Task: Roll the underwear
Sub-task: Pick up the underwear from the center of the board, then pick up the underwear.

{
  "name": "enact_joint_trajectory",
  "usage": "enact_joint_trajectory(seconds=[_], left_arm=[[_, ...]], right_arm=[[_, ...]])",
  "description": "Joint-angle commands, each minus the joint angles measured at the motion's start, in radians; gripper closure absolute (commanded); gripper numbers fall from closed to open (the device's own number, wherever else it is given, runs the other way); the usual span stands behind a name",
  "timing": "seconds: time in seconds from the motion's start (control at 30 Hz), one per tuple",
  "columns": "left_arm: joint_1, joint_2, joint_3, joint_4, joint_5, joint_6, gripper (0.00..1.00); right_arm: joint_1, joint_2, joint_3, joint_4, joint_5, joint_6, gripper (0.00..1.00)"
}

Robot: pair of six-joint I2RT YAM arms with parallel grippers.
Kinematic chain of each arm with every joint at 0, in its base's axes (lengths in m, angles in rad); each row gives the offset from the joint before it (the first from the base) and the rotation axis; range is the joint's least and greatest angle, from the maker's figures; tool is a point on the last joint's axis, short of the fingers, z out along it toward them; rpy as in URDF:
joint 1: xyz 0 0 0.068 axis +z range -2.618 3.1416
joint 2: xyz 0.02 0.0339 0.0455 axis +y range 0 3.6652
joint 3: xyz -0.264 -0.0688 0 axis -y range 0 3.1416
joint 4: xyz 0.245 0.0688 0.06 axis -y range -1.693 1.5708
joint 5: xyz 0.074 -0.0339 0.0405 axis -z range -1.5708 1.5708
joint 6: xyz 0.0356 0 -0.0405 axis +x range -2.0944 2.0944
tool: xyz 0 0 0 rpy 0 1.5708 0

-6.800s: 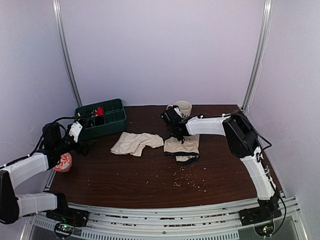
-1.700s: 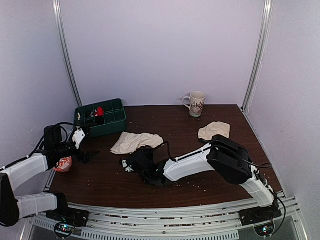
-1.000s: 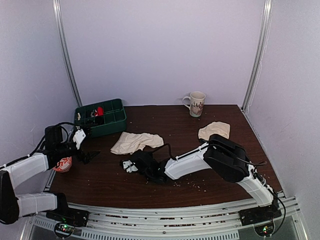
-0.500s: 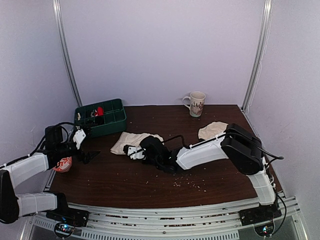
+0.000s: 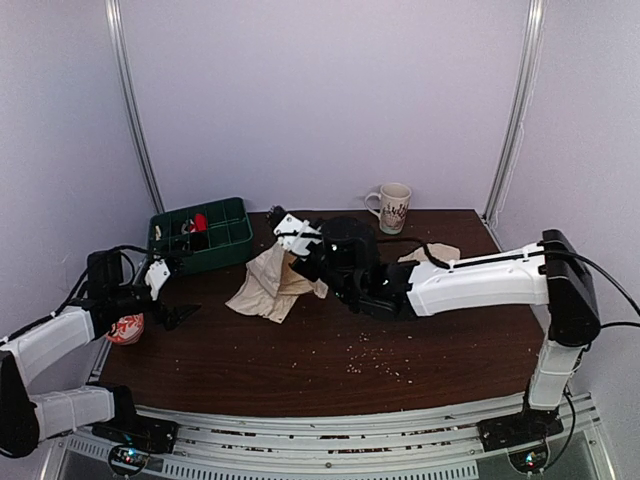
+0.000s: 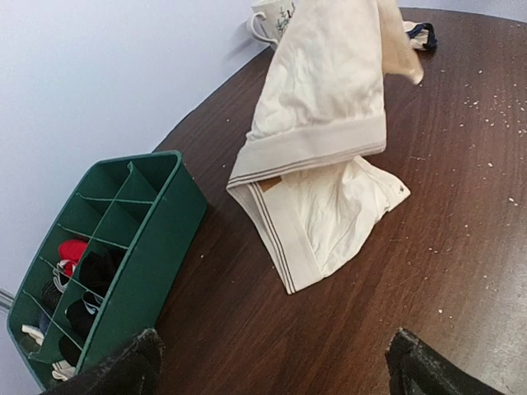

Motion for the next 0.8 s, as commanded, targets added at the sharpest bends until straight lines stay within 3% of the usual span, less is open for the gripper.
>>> enact_joint_trajectory(seconds=[0.0,0.27,0.47,0.63,0.77], left_arm=[[-0.001,-0.073,0.078,-0.069,0.121,0.054,0.02],[-0.064,-0.131,0.204,-0.045,0.211,0.018,0.02],[-0.315,-0.053,0.251,0.042,0.013,-0.005,0.02],[-0.511,0.106,0.342,0.037,-0.156,-0.016,0.02],[-0.61,0.21,0.386,0.003,-0.154,-0.032,0.02]], right_arm=[[0.008,-0.109,0.001,-0.034,0.055,0.128,1.0],[0.066,-0.2,0.001,-0.164,0.211,0.177,1.0],[0.083,-0.308,-0.036,-0.294,0.199,0.328,1.0],[0.082,-0.329,-0.054,-0.338,0.246,0.409,1.0],[0.083,-0.346,-0.096,-0.33,0.293,0.446,1.0]])
